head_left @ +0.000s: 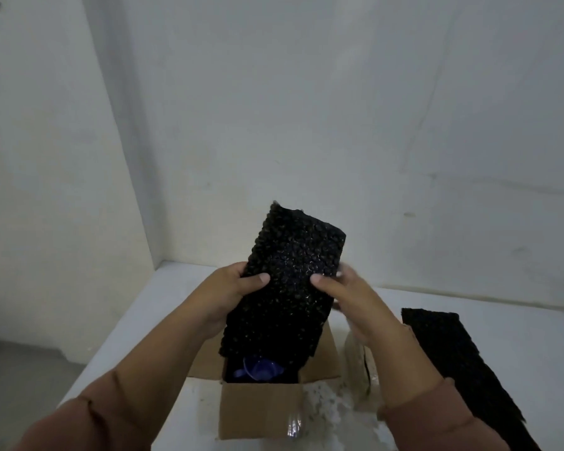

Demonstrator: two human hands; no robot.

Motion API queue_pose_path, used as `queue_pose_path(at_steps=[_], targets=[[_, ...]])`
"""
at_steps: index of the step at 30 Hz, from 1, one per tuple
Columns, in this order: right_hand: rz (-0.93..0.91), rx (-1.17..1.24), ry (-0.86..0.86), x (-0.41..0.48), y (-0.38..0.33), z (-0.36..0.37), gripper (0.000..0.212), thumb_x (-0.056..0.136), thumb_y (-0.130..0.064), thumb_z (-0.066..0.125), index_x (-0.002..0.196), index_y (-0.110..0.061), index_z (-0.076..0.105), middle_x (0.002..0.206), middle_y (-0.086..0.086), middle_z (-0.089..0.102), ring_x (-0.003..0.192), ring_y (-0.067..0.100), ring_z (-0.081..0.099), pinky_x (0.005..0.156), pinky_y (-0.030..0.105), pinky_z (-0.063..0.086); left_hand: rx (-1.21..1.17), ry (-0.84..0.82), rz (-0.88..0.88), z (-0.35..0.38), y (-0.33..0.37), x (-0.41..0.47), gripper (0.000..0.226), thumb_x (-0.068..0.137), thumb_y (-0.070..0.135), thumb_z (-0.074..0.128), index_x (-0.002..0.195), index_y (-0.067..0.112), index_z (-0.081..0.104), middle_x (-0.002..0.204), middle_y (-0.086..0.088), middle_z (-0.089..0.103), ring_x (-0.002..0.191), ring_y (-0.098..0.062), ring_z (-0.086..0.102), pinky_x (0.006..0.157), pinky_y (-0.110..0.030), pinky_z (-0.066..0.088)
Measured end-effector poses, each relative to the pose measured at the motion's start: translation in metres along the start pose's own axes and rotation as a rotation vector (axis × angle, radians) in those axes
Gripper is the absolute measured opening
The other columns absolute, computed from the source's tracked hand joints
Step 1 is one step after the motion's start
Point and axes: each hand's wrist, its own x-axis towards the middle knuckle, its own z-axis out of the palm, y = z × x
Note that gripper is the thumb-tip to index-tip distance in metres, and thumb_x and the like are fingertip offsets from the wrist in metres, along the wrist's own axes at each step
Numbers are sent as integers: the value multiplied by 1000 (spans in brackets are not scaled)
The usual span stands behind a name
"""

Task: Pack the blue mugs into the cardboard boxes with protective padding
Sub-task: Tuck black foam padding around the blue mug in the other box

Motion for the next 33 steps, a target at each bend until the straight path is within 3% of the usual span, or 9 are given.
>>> queue_pose_path(at_steps=[6, 9, 11, 15, 19, 22, 26, 29, 33], targets=[[55, 178, -97, 8, 22, 14, 24, 81, 8, 60, 84, -12, 74, 88, 5, 76, 83, 19, 70, 74, 28, 57, -135, -56, -83, -24, -16, 2, 26, 93, 4, 51, 113, 13, 65, 114, -12, 69, 104, -28, 64, 97, -42, 44], [29, 94, -120, 12, 21, 13, 40, 80, 16, 51, 67, -13, 75, 76, 5, 74, 74, 18, 69, 71, 25, 57, -155, -59, -104, -34, -24, 0, 36, 91, -5, 40, 84, 13, 70, 90, -11, 71, 78, -22, 69, 69, -31, 54], [35, 22, -142, 12, 21, 15, 48, 79, 19, 42, 63, -12, 75, 78, 4, 74, 77, 17, 70, 71, 23, 58, -197, -21, -137, -41, -31, 0, 41, 87, -5, 33, 70, 14, 65, 78, -10, 67, 62, -18, 64, 50, -24, 50], [60, -10, -162, 14, 26, 16, 45, 71, 13, 36, 68, -7, 76, 103, 8, 68, 103, 23, 61, 82, 24, 50, -198, -38, -203, -50, -41, 2, 23, 91, 28, 46, 101, 16, 63, 94, -9, 67, 82, -24, 59, 67, -33, 47], [179, -92, -124, 20, 35, 25, 13, 66, -9, 67, 73, -13, 77, 107, 9, 68, 109, 24, 59, 96, 35, 48, 69, 111, -235, -49, -59, 10, 37, 87, 0, 57, 120, 14, 48, 98, -13, 61, 82, -23, 59, 62, -31, 48], [125, -586, -104, 25, 46, 35, 31, 81, 1, 51, 73, -19, 73, 114, 4, 64, 110, 20, 56, 97, 32, 46, 317, 218, -168, -49, -77, 13, 38, 78, -8, 60, 106, 14, 46, 86, -8, 53, 74, -21, 52, 62, -30, 42], [59, -1060, -118, 34, 70, 51, 36, 83, 8, 48, 99, -17, 70, 120, 5, 54, 110, 22, 54, 86, 24, 43, 803, 323, 29, -43, -96, 19, 35, 73, -8, 55, 72, 24, 40, 93, -2, 46, 72, -14, 45, 57, -22, 36], [-94, -1302, -69, 36, 86, 58, 38, 80, 3, 49, 101, -25, 64, 116, 1, 53, 106, 22, 49, 85, 30, 38, 1168, 286, 248, -43, -108, 21, 23, 75, -4, 60, 84, 17, 64, 104, -1, 51, 84, -21, 56, 74, -29, 51], [-247, -1477, -50, 35, 100, 57, 34, 78, -1, 49, 100, -23, 63, 108, 2, 56, 101, 25, 46, 76, 33, 29, 1599, 204, 378, -38, -117, 17, 15, 67, 19, 71, 82, 20, 72, 90, 1, 61, 75, -20, 58, 65, -31, 48]])
